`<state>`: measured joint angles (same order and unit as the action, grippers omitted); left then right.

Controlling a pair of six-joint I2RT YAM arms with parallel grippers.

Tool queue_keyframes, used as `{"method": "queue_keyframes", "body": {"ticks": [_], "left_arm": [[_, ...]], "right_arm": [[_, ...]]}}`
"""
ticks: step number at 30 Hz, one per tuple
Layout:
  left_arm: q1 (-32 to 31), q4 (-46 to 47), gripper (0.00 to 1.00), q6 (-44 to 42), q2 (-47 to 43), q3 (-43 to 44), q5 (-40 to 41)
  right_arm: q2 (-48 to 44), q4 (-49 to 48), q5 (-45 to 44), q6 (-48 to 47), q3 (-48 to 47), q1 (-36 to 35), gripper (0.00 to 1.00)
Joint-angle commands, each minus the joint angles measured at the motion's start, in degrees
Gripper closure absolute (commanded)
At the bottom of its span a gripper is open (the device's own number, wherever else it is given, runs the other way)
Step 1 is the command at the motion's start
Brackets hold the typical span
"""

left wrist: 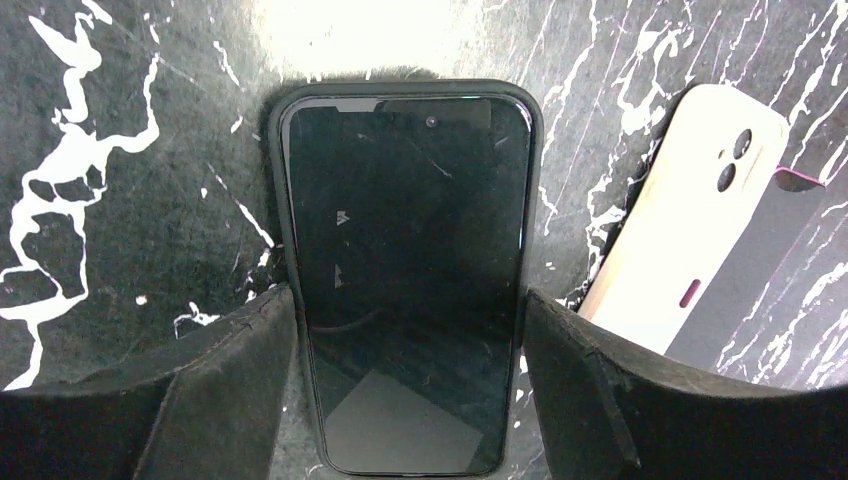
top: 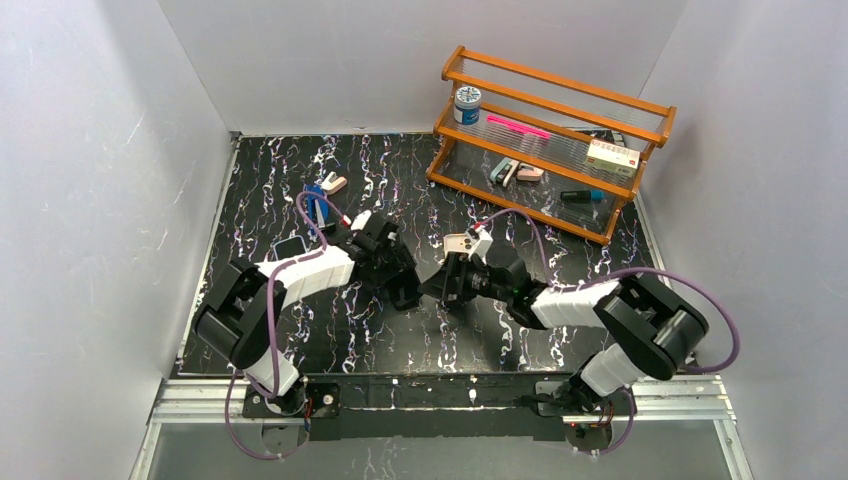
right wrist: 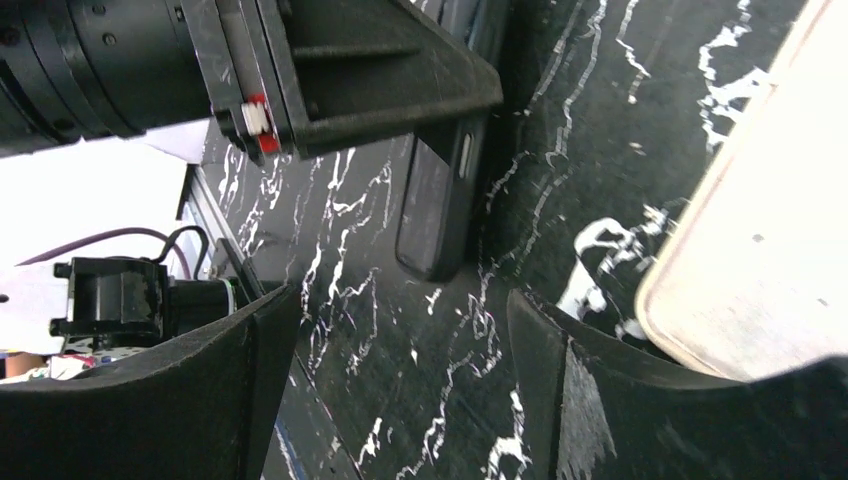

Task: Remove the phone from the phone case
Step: Pick up the phone at the center of the board.

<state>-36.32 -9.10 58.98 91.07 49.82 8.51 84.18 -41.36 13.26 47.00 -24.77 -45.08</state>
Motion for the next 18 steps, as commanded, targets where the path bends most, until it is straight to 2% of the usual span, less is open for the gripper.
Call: {"method": "queue_keyframes", "body": {"ticks": [1, 7, 10, 13, 18], "left_arm": [[0.36, 2.56, 0.71, 2.58, -4.76, -2.10, -3.54], [0.59, 4.61, 0.71, 3.94, -7.96, -4.13, -5.50], [0.63, 5.44, 0.71, 4.12, -9.49, -5.02, -5.86], [0.80, 5.56, 0.69, 3.93, -11.01, -5.65, -5.95], [2.16, 6.85, 0.55, 1.21, -14.67, -7.46, -6.20]], "right_arm": [[4.09, -5.82, 0.85, 1.02, -4.65, -1.34, 0.18], [10.61, -8.31, 1.87, 1.78, -8.05, -1.76, 0.25], [13.19, -10.00, 3.28, 2.03, -9.12, -1.82, 0.32], [13.53, -12.02, 4.67, 2.51, -9.18, -1.82, 0.47], [11.38, -15.74, 6.98, 4.50, -7.84, -1.24, 0.76]]}}
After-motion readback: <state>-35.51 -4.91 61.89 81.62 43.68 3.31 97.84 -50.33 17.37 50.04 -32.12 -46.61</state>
